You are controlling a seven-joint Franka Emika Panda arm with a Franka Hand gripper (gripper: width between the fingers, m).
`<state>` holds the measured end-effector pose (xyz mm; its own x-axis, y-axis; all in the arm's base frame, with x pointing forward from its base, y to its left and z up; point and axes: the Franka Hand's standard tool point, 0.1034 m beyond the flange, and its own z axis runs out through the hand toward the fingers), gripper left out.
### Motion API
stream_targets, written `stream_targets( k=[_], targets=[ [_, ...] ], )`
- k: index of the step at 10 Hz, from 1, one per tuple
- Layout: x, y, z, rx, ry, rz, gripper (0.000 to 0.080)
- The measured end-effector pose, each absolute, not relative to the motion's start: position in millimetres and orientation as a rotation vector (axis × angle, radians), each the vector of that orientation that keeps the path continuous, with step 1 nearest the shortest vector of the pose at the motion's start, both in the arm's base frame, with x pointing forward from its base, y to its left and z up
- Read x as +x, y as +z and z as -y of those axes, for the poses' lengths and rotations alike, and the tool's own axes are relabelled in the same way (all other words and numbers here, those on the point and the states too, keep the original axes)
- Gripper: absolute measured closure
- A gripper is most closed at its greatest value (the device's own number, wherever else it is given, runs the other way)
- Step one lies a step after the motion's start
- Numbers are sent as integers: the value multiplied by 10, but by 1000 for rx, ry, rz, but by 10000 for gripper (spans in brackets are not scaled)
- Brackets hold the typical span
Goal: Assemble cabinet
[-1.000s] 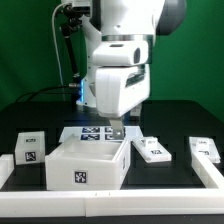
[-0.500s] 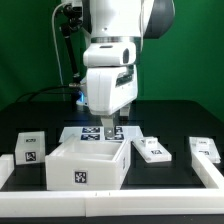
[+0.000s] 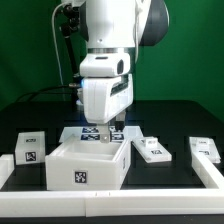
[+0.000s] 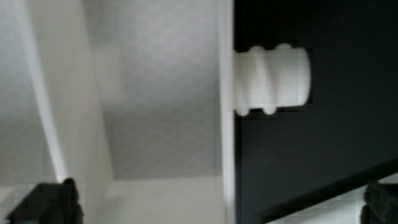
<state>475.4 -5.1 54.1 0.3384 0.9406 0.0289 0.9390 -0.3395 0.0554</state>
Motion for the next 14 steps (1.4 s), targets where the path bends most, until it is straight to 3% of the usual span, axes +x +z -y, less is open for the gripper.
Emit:
stream_targets(
  k=[5,9,10,11,12,13,14],
  targets=[
    [4632,242,2,2564,61,-1807,2],
    [4653,200,3,2564,63,-1811,23],
    [4653,200,4,2564,62,-1810,190],
    [4653,200,4,2564,62,-1810,190],
    [4653,200,4,2564,62,-1810,366],
    [4653,200,5,2564,62,-1810,598],
    [4653,200,5,2564,62,-1810,598]
  ],
)
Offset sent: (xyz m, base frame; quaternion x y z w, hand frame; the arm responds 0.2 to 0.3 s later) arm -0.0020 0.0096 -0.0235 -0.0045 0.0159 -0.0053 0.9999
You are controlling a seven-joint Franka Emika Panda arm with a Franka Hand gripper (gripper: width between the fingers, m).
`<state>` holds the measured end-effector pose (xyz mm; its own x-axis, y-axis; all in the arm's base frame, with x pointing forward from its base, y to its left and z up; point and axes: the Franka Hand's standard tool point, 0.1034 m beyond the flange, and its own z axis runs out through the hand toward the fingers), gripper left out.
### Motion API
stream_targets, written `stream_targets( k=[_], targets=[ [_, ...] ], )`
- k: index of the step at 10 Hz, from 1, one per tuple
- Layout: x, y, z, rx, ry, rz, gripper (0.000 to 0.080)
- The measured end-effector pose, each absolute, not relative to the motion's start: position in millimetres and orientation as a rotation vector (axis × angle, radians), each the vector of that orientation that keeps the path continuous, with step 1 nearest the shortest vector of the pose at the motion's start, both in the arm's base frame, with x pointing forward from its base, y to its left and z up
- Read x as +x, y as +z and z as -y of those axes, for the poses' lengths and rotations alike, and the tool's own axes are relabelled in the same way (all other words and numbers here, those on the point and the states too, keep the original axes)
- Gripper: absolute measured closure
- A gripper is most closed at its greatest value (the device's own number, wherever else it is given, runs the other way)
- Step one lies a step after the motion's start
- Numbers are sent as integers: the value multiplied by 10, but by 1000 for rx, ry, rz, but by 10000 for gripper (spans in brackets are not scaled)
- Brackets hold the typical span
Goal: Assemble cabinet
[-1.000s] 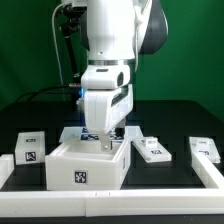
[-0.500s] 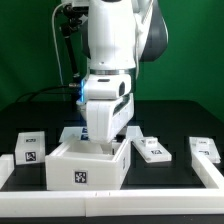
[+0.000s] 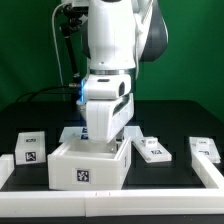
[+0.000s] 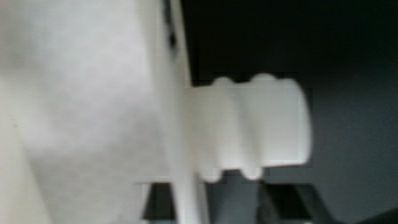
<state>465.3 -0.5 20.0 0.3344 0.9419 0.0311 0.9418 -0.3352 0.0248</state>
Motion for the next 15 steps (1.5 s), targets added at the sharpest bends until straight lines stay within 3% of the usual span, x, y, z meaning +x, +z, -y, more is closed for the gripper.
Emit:
stream_targets(
  k=[1,2,9,15],
  targets=[
    [4653,200,5,2564,62,-1810,741],
    [4652,200,6,2566,62,-1808,764],
    [4652,199,9,2566,61,-1808,764],
    [4780,206,-10,2349,-3,-2093,764]
  ],
)
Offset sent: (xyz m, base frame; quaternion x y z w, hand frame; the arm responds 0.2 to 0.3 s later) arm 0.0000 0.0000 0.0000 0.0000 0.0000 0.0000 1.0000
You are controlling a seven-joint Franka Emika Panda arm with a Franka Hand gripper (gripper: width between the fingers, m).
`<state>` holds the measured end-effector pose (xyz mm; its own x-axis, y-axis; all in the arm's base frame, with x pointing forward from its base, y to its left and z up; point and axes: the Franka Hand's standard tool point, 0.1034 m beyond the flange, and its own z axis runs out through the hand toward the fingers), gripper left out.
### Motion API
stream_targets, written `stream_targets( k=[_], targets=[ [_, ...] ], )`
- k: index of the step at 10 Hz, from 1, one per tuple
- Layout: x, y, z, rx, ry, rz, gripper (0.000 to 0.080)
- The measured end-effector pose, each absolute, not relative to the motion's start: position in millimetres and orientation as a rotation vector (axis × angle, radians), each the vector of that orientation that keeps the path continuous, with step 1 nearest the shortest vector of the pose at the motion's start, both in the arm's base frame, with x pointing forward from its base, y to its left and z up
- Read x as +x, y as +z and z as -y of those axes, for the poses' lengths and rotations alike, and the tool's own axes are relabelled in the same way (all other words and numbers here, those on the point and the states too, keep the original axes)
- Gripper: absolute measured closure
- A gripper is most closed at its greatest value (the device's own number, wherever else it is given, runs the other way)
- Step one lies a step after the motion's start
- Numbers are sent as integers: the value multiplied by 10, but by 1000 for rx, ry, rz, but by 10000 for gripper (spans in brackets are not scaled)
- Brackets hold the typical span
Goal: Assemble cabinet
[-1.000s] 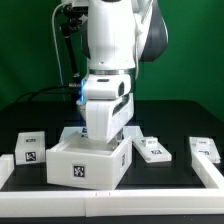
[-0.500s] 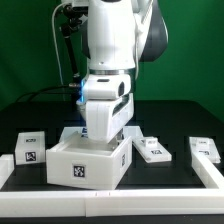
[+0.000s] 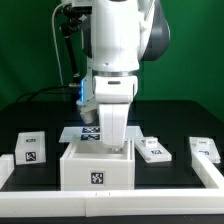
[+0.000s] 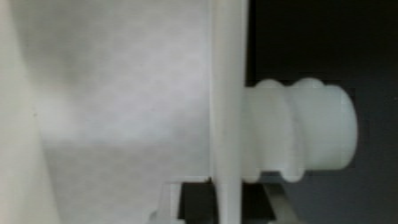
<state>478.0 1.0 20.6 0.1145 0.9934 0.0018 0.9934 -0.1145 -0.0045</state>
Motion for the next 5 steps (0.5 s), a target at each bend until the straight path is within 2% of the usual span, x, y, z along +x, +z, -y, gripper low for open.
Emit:
stream_targets(
  k=[3,5],
  targets=[
    [4780,206,-10,-2342,3,2087,764],
    [4858,205,-192,-2309,-14,2116,764]
  ],
)
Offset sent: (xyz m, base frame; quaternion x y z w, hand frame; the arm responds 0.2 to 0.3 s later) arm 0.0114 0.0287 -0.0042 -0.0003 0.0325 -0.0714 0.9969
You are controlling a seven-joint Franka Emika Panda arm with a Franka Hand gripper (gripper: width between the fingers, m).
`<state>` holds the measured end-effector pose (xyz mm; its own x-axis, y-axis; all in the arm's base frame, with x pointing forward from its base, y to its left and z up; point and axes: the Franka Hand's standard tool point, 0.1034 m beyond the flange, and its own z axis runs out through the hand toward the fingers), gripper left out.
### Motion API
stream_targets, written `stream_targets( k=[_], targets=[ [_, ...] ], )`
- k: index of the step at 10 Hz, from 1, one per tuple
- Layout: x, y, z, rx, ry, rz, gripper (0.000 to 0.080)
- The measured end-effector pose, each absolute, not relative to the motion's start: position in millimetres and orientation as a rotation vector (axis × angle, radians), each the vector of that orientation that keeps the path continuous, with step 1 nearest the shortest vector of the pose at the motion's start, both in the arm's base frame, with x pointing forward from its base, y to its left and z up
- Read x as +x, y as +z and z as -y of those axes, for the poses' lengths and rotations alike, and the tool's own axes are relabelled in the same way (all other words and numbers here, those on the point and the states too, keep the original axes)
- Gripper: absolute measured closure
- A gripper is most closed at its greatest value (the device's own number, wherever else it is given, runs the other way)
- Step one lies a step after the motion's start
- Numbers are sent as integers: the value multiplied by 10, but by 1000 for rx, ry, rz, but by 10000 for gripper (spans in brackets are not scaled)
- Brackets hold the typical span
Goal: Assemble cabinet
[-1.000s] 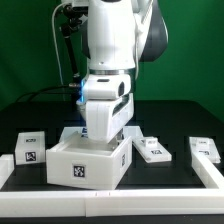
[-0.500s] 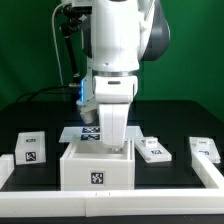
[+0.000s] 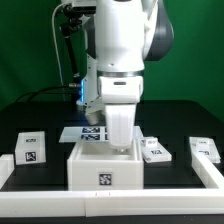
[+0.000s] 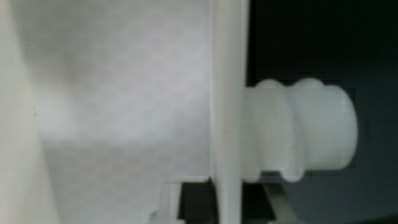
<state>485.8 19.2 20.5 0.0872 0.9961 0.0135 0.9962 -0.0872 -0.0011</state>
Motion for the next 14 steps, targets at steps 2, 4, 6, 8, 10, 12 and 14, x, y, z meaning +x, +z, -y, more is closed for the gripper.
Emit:
stream_targets(
  k=[2,4,6,8,10,12,14],
  targets=[
    [4864,201,-417,-2284,-25,2133,764],
    [4909,201,-618,-2263,-42,2155,764],
    [4994,203,-840,-2268,-56,2147,764],
    [5097,211,-1038,-2260,-41,2144,764],
    [5093,209,-1081,-2256,-40,2147,764],
    [5094,208,-1073,-2258,-39,2145,764],
    [5113,205,-1094,-2253,-41,2149,764]
  ],
)
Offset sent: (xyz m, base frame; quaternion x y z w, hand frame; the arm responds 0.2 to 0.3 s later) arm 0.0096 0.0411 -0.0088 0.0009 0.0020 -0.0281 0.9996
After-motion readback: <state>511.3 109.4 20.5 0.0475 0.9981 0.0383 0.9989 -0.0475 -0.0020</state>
